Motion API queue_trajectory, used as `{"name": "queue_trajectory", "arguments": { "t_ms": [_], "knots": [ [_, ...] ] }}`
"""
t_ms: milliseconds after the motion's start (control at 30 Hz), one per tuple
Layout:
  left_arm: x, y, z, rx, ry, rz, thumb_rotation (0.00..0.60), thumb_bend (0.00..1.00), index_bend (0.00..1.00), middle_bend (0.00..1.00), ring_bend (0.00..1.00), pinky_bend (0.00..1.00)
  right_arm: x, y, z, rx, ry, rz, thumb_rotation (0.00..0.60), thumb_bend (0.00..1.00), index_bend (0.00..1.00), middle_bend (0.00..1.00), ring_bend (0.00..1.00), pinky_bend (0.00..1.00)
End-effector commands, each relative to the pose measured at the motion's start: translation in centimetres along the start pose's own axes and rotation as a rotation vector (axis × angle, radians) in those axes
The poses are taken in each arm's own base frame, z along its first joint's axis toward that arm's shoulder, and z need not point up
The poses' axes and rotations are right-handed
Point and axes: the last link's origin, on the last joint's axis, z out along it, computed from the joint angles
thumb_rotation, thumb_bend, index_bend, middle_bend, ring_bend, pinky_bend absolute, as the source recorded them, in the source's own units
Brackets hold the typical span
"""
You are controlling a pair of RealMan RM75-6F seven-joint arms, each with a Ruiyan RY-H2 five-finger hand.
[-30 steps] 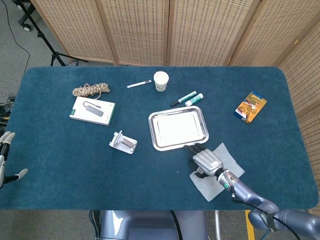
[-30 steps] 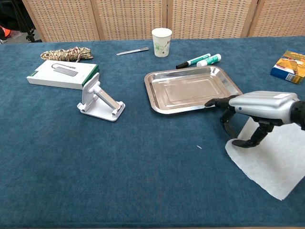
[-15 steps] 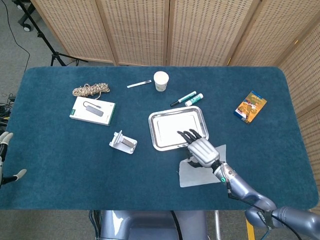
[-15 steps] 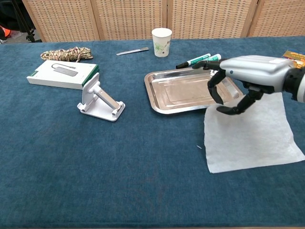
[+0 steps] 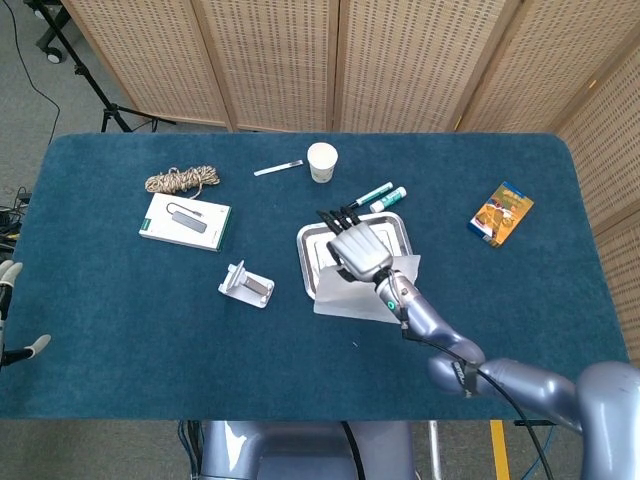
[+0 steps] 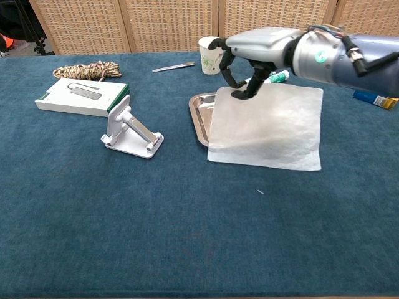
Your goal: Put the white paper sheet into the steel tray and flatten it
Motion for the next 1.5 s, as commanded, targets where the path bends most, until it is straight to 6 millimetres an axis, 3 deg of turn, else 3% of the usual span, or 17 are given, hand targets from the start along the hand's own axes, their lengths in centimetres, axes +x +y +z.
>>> {"name": "queue_trajectory", "arguments": {
  "t_ms": [33,200,400,700,867,1000,1200,1500],
  "knots": [
    [-0.3,-0.1,0.5,0.012,-0.014,0.005,0.600,0.00,0.00,0.00,0.00,0.00,-0.3,-1.7,3.3,-0.010,-0.028,-0.039,0.600,0.52,0.65,0.01,0.00,0.00],
    [-0.9,-0.6,1.5,0.046,-0.045,0.009,0.600,0.00,0.00,0.00,0.00,0.00,-1.6,-3.3,6.7,-0.033,-0.057,-0.072,0.600,0.52,0.65,0.02,0.00,0.00],
    [-1.3,-1.1,2.4,0.075,-0.072,0.010,0.600,0.00,0.00,0.00,0.00,0.00,-3.4,-4.1,9.0,-0.048,-0.104,-0.153,0.600,0.52,0.65,0.02,0.00,0.00],
    [-1.6,-1.5,3.0,0.090,-0.093,0.003,0.600,0.00,0.00,0.00,0.00,0.00,-5.1,-3.4,10.0,-0.080,-0.126,-0.235,0.600,0.51,0.65,0.03,0.00,0.00],
    [-1.6,-1.6,3.0,0.096,-0.094,0.006,0.600,0.00,0.00,0.00,0.00,0.00,-4.8,-2.9,10.1,-0.084,-0.093,-0.256,0.600,0.42,0.65,0.04,0.00,0.00],
    [-1.7,-1.5,3.0,0.097,-0.092,0.008,0.600,0.00,0.00,0.00,0.00,0.00,-4.2,-2.7,10.3,-0.085,-0.044,-0.255,0.600,0.16,0.51,0.04,0.00,0.00],
    [-1.7,-1.6,3.0,0.105,-0.091,0.008,0.600,0.00,0.00,0.00,0.00,0.00,-3.3,-2.3,10.5,-0.102,0.007,-0.270,0.600,0.06,0.19,0.04,0.00,0.00],
    [-1.7,-1.5,2.9,0.097,-0.097,0.003,0.600,0.00,0.00,0.00,0.00,0.00,-2.0,-1.5,10.7,-0.135,0.042,-0.255,0.600,0.09,0.15,0.04,0.00,0.00]
  ]
}}
